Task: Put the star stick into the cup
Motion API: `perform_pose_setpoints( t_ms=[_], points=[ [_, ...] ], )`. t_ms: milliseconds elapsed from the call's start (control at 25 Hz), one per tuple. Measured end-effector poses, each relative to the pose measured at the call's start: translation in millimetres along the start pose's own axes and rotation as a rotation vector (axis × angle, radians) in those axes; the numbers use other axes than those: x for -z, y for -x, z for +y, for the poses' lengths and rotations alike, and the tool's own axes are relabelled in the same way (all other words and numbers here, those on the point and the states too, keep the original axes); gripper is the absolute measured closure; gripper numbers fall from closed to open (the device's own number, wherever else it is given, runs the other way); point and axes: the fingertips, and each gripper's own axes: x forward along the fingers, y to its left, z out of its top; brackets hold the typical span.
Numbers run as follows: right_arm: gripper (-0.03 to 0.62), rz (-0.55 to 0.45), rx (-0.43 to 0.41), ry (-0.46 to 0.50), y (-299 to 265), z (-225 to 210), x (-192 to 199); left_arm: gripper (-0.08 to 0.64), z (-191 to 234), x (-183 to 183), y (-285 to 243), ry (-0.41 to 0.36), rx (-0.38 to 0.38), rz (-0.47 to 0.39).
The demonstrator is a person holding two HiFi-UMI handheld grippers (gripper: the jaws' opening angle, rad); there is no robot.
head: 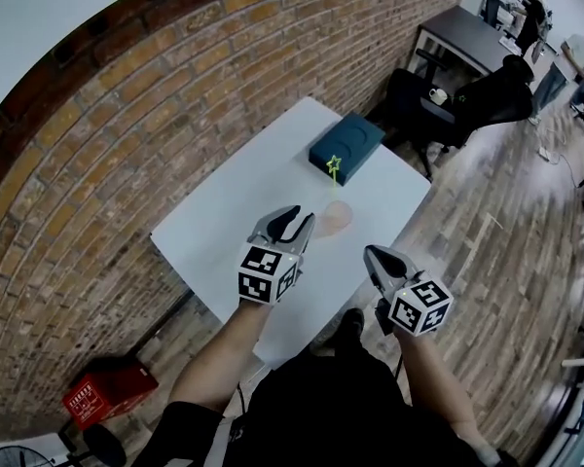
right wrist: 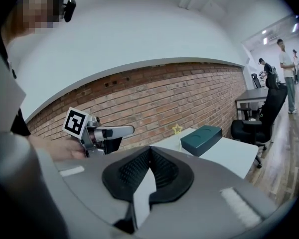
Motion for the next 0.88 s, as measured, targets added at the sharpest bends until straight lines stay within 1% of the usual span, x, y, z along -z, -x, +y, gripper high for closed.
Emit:
perform_pose_setpoints(
  t_ms=[80, 160, 200, 400, 520, 680, 880],
  points=[
    [0.592, -0.012, 0.001, 0.026, 9.5, 13.0, -3.2, 0.477, 1.2, -1.3, 16.6, 0.005, -0.021, 0.007],
    [0.592, -0.02, -0.001, 0.045, 22.3, 23.6, -4.2, 0.544, -0.6, -0.4, 33.7, 0.019, -0.05, 0.02],
    [0.592, -0.029, 0.0, 0.051, 29.5, 25.9, -6.7, 0.554, -3.6, -2.0, 40.0, 0.023, -0.059, 0.018],
    [0.592, -0.1, 0.031, 0.08, 67.6, 17.5, -24.3, 0.554, -26.5, -9.8, 50.3, 0.007, -0.085, -0.004],
    [0.592, -0.111, 0.053, 0.099, 86.3, 4.3, -29.9, 0.554, -41.0, -12.3, 44.3, 0.027, -0.101, -0.016],
    [0.594, -0.123, 0.106, 0.124, 110.3, -17.8, -36.5, 0.554, -67.9, -19.0, 34.9, 0.027, -0.09, -0.027],
    [0.594, -0.226, 0.099, 0.152, 136.4, -24.6, -53.0, 0.554, -83.6, -17.5, 33.9, 0.001, -0.1, -0.021]
  ],
)
